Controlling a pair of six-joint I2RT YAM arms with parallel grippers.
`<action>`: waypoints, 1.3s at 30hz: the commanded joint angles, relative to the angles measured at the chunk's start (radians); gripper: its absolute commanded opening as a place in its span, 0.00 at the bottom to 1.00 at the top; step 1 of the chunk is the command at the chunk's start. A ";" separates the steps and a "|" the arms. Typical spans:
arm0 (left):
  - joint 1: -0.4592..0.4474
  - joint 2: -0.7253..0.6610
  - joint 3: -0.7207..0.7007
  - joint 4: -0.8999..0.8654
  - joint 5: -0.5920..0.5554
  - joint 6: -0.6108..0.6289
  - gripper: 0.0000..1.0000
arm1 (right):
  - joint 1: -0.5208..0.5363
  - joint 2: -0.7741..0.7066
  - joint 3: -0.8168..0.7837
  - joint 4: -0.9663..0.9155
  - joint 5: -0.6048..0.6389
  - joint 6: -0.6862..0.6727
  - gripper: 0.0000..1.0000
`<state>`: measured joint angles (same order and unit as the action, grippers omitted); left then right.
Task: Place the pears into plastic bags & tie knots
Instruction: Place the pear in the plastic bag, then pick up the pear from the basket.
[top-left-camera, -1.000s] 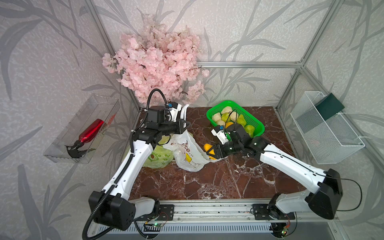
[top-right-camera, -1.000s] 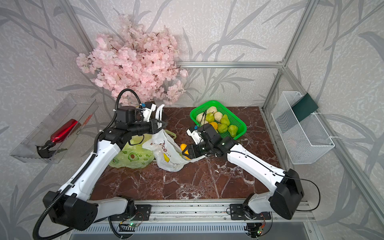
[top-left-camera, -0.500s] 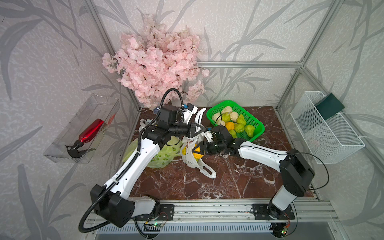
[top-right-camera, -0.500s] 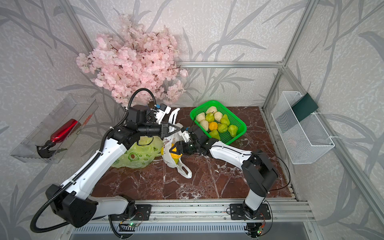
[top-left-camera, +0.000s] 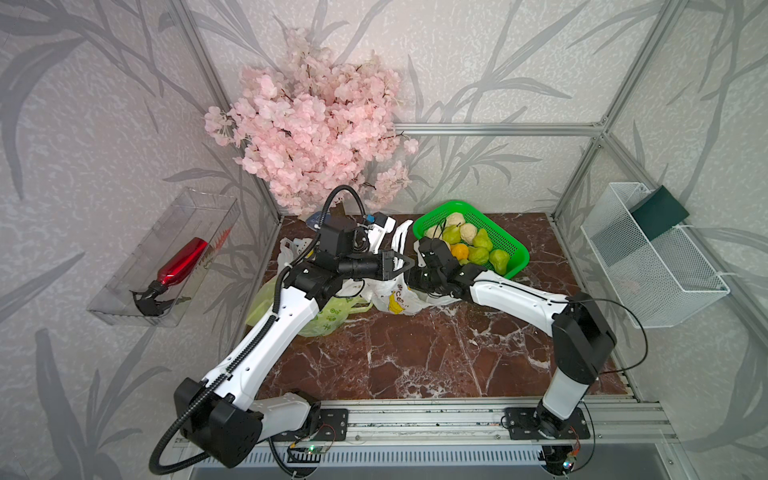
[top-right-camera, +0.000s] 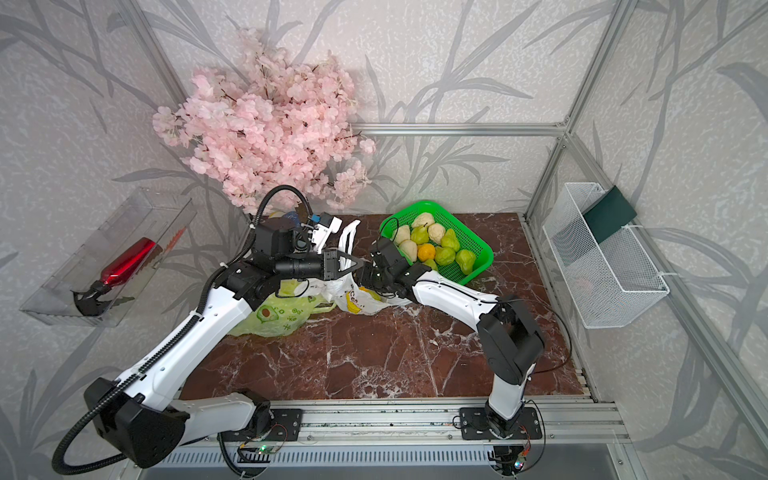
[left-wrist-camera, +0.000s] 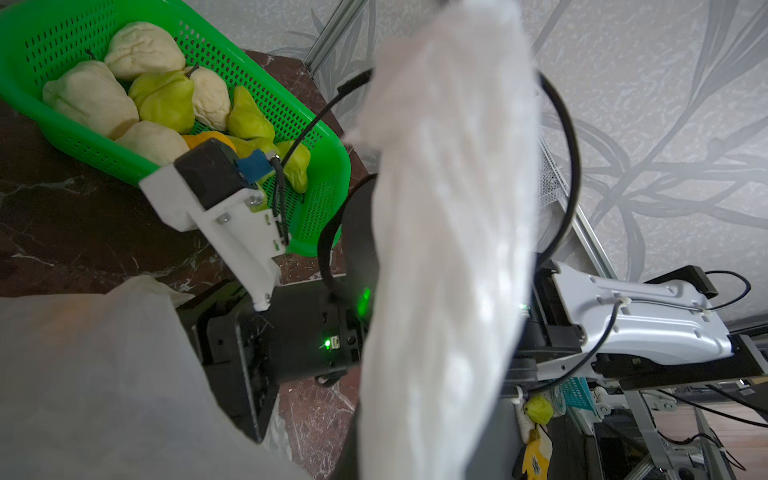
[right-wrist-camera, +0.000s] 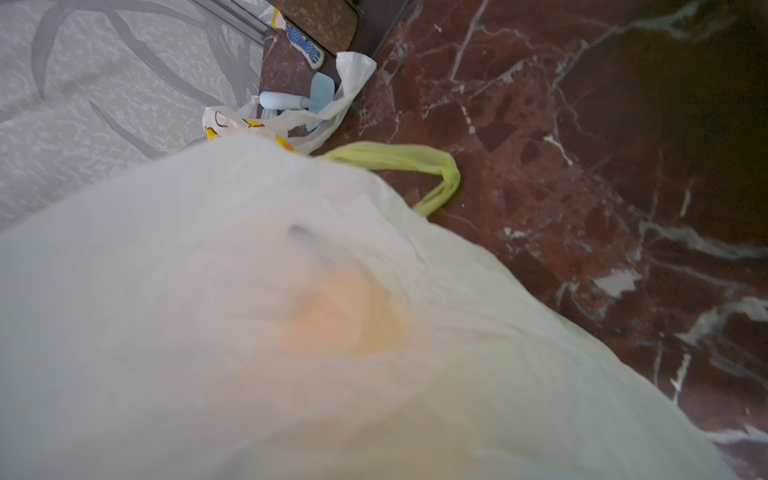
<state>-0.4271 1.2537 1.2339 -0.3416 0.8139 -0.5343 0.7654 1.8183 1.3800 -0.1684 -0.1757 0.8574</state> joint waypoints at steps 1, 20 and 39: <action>0.010 0.009 -0.005 0.109 -0.006 -0.066 0.00 | 0.012 0.074 0.075 -0.145 -0.033 -0.122 0.76; 0.156 0.062 -0.042 0.038 -0.194 0.041 0.00 | -0.386 -0.151 0.050 -0.331 -0.002 -0.358 0.81; 0.154 0.049 -0.041 0.015 -0.142 0.114 0.00 | -0.401 0.561 0.660 -0.661 0.364 -0.533 0.80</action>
<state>-0.2710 1.3235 1.1927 -0.3298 0.6537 -0.4450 0.3622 2.3016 2.0251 -0.7326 0.1200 0.3389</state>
